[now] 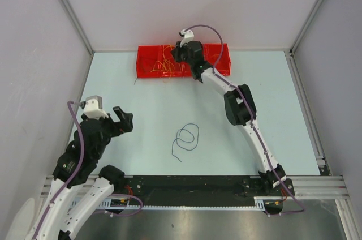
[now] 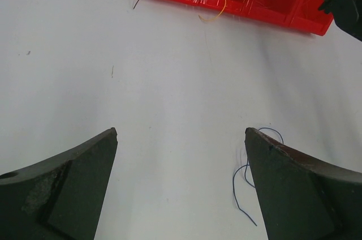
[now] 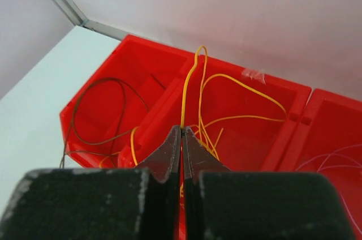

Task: Untangle the cables

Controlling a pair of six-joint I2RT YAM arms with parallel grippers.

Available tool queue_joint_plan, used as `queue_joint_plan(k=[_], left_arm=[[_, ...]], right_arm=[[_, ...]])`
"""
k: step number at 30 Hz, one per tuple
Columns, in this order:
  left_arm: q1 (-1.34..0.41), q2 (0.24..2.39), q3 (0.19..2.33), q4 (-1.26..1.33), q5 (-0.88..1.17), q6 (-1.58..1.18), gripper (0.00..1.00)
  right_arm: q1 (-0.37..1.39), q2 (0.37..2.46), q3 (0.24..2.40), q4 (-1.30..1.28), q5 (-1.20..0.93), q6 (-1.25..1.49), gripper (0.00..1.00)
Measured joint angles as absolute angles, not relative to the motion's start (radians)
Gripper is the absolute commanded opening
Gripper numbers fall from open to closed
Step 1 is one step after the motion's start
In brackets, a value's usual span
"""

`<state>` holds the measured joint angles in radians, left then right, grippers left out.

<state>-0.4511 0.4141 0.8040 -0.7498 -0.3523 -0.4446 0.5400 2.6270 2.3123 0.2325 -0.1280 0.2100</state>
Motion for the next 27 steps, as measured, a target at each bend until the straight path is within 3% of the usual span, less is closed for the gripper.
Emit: queue_joint_plan(k=[14,18,22,23,27], left_arm=[[-0.451,0.403,0.804,-0.75,-0.352,-0.445,1.0],[-0.451,0.403,0.804,-0.75,-0.353,-0.445,1.0],[-0.451,0.402,0.804,-0.75,-0.352,-0.445,1.0],[-0.45,0.402,0.804,-0.75,-0.353,-0.445,1.0],[-0.45,0.398,0.804,-0.75,-0.354,-0.445,1.0]], right_arm=[[0.54,2.659,2.334,0.16,-0.094,0.225,0.03],[0.543,2.659,2.334,0.136,-0.094,0.227,0.2],[0.551,2.659,2.332,0.128,-0.088,0.216,0.3],[0.553,2.657,2.331,0.124,-0.086,0.215,0.42],[0.559,2.602,2.273,0.11,-0.083,0.209,0.61]])
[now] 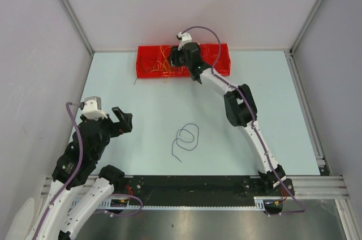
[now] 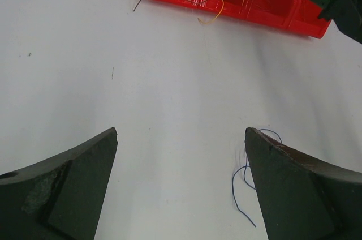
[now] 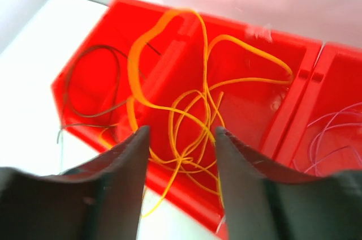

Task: Untangle the cables

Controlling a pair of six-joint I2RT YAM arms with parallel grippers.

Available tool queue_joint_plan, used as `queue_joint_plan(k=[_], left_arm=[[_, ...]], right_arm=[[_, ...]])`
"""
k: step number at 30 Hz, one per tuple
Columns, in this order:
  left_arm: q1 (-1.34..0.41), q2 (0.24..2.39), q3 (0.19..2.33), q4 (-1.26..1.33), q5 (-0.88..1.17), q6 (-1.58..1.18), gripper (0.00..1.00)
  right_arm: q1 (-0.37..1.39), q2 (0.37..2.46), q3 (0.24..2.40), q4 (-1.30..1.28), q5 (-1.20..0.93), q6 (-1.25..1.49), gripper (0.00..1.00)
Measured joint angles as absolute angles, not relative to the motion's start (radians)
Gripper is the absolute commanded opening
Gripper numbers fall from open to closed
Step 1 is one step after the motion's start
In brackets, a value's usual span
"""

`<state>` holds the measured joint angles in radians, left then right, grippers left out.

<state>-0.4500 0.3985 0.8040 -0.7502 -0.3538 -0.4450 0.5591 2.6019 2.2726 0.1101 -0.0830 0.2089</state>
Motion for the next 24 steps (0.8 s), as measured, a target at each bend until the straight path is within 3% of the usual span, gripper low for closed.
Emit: queue_joint_plan(k=[8,13,16,24], left_arm=[[-0.449,0.397,0.804,-0.75,-0.355,-0.445,1.0],[-0.449,0.4,0.804,-0.75,-0.355,-0.445,1.0],[-0.449,0.43,0.804,-0.748,-0.34,-0.445,0.93],[-0.451,0.576,0.8,-0.732,-0.273,-0.449,0.89]], right_arm=[[0.572,2.32,2.148,0.094,-0.041,0.198,0.67],[0.58,2.002,1.863,0.159,0.001,0.216,0.67],[0.586,1.811,1.634,0.22,0.038,0.242,0.66],[0.619,1.595,1.285,0.151,0.117,0.326,0.62]])
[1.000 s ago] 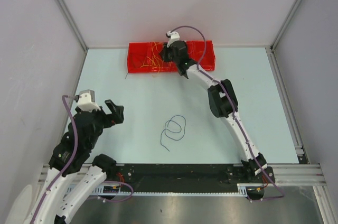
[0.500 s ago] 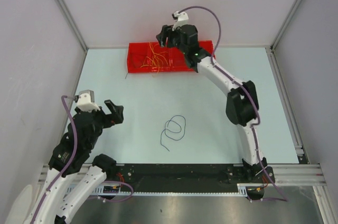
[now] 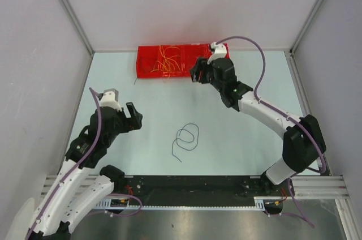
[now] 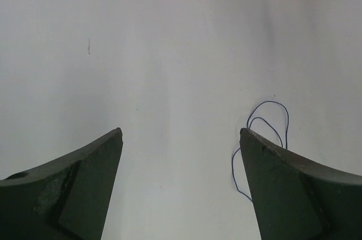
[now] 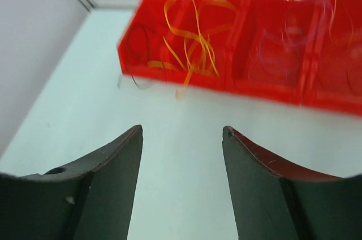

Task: Untangle the cables

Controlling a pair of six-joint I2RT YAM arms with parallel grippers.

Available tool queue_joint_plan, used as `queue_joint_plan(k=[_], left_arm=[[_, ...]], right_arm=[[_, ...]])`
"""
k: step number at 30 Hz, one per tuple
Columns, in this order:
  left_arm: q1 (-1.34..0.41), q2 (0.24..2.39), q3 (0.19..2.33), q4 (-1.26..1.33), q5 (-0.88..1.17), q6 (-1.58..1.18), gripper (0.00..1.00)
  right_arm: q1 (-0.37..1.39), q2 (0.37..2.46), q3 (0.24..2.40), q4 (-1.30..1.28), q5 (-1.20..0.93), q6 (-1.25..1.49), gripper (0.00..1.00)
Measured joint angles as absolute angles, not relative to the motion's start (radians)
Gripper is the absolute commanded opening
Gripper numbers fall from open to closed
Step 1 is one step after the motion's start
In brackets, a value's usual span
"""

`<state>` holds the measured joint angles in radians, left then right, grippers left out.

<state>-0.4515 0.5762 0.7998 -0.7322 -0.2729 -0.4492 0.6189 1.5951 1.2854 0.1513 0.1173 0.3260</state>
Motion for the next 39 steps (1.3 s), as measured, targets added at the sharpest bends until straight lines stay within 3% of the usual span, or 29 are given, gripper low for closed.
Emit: queue_joint_plan(k=[9,15,25,39], left_arm=[[-0.605,0.732,0.717,-0.589,-0.226,-0.509,0.89],[-0.719,0.924,0.695,-0.455,-0.221,-0.535,0.84],[-0.762,1.153,0.68,-0.265,-0.189,-0.562,0.75],[-0.771,1.135,0.675,-0.29,-0.207,-0.575,0.87]], right_arm=[[0.642,1.483,1.008,0.002,0.119,0.413,0.6],[0.642,1.41,0.952,-0.064,0.102,0.427,0.61],[0.65,1.383,0.936,-0.159,-0.053,0.472,0.61],[0.757,1.577,0.929,-0.321,-0.172,0.502,0.64]])
